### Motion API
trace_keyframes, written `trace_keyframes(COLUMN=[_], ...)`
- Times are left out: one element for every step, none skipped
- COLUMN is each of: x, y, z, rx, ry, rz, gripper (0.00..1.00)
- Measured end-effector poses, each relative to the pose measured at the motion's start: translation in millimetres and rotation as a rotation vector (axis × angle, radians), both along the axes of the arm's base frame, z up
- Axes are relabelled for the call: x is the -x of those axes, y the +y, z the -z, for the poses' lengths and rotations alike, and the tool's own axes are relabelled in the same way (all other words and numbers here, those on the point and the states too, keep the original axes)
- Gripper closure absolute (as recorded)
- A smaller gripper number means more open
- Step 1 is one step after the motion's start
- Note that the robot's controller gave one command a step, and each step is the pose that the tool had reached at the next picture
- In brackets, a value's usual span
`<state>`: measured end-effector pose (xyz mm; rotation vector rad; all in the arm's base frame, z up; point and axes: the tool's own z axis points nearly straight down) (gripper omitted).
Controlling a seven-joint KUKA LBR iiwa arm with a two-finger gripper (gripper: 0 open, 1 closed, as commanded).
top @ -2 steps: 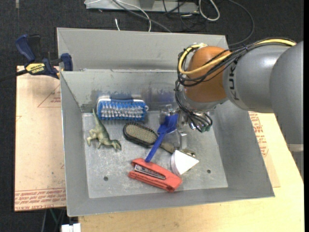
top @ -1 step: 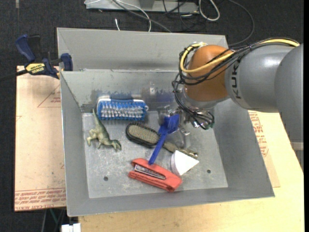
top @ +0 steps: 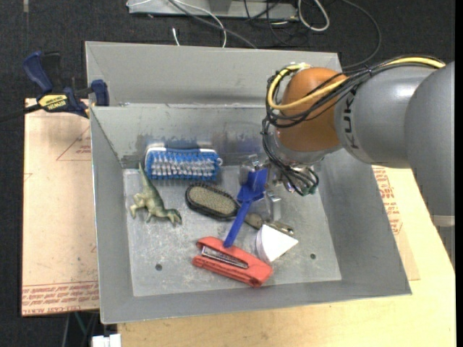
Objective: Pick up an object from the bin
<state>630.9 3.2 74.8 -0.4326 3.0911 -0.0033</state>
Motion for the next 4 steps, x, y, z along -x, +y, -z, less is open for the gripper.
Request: trace_keyframes(x=[-3.5, -3.4, -3.2, -3.4], y=[-1.6, -1.6, -1.5, -1.2], z=[-0.1, -0.1, -3.3, -7.3], rx=[-0.003, -0.003, -0.003, -0.004], ry=[0.002, 0.002, 0.002, 0.001], rz=[-0.141, -0.141, -0.140, -0.139], gripper=[1.00, 1.00, 1.00, 1.00])
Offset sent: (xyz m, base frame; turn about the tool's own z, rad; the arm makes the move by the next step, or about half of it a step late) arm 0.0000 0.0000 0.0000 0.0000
